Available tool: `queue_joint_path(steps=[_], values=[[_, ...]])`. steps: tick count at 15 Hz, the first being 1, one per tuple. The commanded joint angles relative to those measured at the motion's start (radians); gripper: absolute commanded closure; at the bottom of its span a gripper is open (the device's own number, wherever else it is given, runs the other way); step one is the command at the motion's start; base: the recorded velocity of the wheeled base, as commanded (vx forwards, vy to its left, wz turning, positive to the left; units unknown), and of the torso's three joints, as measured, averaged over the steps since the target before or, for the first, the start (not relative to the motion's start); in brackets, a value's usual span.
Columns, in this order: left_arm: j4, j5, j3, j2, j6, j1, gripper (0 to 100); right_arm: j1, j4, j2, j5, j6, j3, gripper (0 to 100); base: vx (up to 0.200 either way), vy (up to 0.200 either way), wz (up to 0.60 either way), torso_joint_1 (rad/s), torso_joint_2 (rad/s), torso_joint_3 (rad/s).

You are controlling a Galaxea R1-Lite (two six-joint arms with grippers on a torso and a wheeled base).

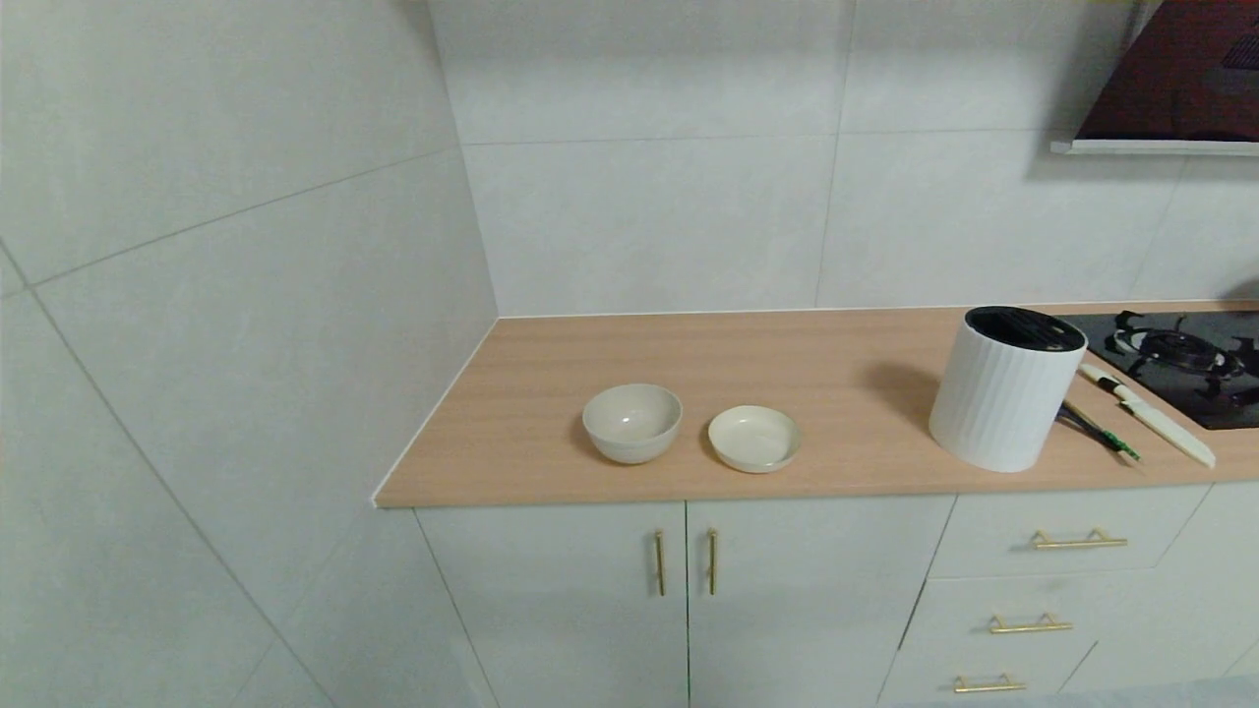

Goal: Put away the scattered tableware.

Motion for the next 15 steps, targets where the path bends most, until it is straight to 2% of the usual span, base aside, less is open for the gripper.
queue_joint_path(steps=[1,15], values=[[0.0,0.0,0.0,0.002,-0.001,0.0,0,0.0,0.0,0.002,0.0,0.0,0.0,0,0.0,0.0,0.0,0.0,0.0,0.0],[0.0,0.0,0.0,0.002,0.001,0.0,0,0.0,-0.002,0.002,0.0,0.002,0.0,0,0.0,0.0,0.0,-0.009,0.02,0.01]])
